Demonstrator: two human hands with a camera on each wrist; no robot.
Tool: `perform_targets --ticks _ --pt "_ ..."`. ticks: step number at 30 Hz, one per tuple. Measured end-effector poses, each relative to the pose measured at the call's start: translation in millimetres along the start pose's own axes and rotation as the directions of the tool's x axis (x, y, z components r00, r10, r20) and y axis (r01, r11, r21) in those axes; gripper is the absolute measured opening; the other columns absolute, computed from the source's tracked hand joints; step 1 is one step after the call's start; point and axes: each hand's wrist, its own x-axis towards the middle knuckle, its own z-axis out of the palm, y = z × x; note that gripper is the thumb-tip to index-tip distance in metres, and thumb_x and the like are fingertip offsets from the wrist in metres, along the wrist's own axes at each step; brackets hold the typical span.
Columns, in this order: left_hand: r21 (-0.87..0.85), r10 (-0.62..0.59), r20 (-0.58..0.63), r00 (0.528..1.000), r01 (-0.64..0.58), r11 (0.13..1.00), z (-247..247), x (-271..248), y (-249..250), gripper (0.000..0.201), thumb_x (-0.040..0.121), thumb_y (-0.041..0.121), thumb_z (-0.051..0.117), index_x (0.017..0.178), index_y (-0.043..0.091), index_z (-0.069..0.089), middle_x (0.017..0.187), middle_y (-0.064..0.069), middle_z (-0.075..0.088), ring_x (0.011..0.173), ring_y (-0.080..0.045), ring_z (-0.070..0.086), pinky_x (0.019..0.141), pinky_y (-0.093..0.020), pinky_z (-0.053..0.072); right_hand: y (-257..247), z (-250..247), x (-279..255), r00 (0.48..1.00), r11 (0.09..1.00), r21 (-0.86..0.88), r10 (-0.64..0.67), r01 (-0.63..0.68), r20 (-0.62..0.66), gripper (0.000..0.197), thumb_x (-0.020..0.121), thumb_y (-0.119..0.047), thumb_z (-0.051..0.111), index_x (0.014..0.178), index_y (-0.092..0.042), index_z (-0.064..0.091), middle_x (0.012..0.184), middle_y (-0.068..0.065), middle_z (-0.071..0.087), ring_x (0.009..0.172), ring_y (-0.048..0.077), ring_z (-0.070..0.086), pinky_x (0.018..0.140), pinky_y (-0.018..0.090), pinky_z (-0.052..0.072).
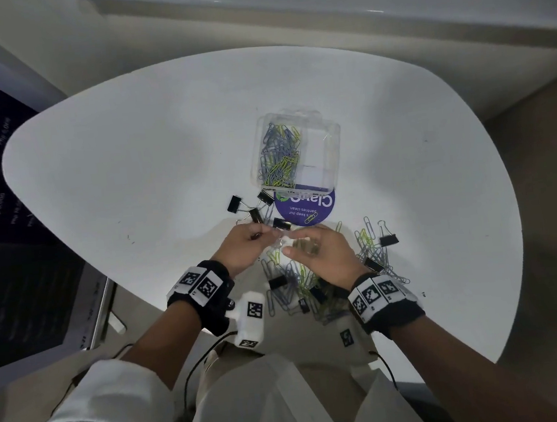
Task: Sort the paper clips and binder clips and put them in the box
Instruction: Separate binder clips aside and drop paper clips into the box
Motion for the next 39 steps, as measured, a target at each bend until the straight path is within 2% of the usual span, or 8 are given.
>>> perform_targets --ticks 5,11,15,19,21,26,31,39 --pt "-0.148 -0.018 0.048 0.999 0.025 0.989 5.6 -2.2 6.5 0.021 0.096 0.023 0.057 0.102 0.007 0.069 0.046 0.017 0.048 0.038 0.001 0.040 0.042 -0.013 0.032 -7.5 9.9 8.3 0.998 0.978 0.202 0.046 -0.055 0.050 0.020 0.088 -0.029 0.074 0.099 -0.012 0.077 0.095 -0.004 0.075 0.087 0.007 0.068 0.088 0.026 0.052" --pt "-0.156 0.024 -0.021 0.999 -0.027 0.987 8.2 -1.0 8.7 0.017 0.091 0.011 0.064 0.102 -0.002 0.067 0.064 0.011 0.059 0.044 0.010 0.049 0.047 0.000 0.034 -9.3 2.7 7.0 0.981 0.910 0.372 0.146 -0.185 0.132 0.027 0.085 -0.032 0.076 0.107 -0.016 0.077 0.106 -0.007 0.074 0.097 -0.002 0.066 0.088 0.009 0.048" --pt "-0.090 0.036 -0.047 0.998 -0.040 0.995 9.0 0.7 1.3 0.019 0.086 0.023 0.071 0.097 0.007 0.072 0.090 -0.013 0.069 0.073 -0.005 0.057 0.065 -0.005 0.044 -4.7 -0.9 9.4 0.979 0.944 0.277 0.145 -0.180 0.143 0.024 0.087 -0.029 0.075 0.106 -0.015 0.078 0.101 -0.004 0.075 0.086 -0.004 0.067 0.083 0.010 0.049" --pt "-0.019 0.014 -0.116 0.993 -0.016 1.000 6.2 3.9 -5.4 0.018 0.082 0.036 0.073 0.090 0.020 0.073 0.093 -0.004 0.072 0.088 -0.021 0.065 0.085 -0.024 0.049 4.2 -3.7 11.3 0.986 0.992 0.001 0.123 -0.124 0.114 0.020 0.088 -0.032 0.073 0.096 -0.015 0.079 0.091 -0.005 0.075 0.081 0.003 0.066 0.072 0.011 0.045" --pt "0.111 0.068 -0.183 0.981 -0.048 0.993 0.6 5.5 -7.1 0.014 0.082 0.038 0.068 0.085 0.024 0.070 0.078 0.000 0.069 0.076 -0.019 0.064 0.075 -0.025 0.051 8.8 -5.2 10.6 0.991 0.991 -0.089 0.110 -0.104 0.069 0.016 0.087 -0.028 0.072 0.092 -0.015 0.079 0.092 -0.003 0.073 0.082 0.006 0.065 0.068 0.006 0.042" --pt "0.702 0.307 -0.135 0.942 -0.128 0.701 -16.5 5.5 -5.1 0.011 0.087 0.025 0.056 0.092 0.023 0.065 0.082 0.007 0.058 0.077 -0.019 0.058 0.064 -0.028 0.044 15.7 -13.3 7.4 0.999 0.987 -0.160 0.029 -0.036 -0.046 0.023 0.081 -0.015 0.074 0.103 -0.019 0.068 0.109 -0.003 0.062 0.083 0.002 0.055 0.074 0.019 0.049" --pt "0.831 0.357 -0.090 0.930 -0.127 0.542 -19.5 6.5 -8.8 0.018 0.087 0.013 0.052 0.101 0.018 0.063 0.103 -0.001 0.063 0.089 -0.027 0.062 0.064 -0.037 0.052 25.8 -12.4 12.6 0.994 0.947 -0.317 -0.085 0.058 -0.070 0.055 0.089 -0.025 0.066 0.141 -0.021 0.050 0.119 0.003 0.054 0.109 0.020 0.053 0.090 0.037 0.053" --pt "0.821 0.252 0.230 0.940 -0.326 0.468 -1.8 0.7 -16.0 0.027 0.086 0.024 0.061 0.113 0.027 0.059 0.114 0.004 0.057 0.098 -0.020 0.059 0.073 -0.031 0.048 27.6 -8.7 0.6 0.981 0.901 -0.405 -0.189 0.152 -0.053 0.021 0.089 -0.036 0.069 0.103 -0.021 0.067 0.102 -0.005 0.055 0.098 0.013 0.054 0.084 0.032 0.050"
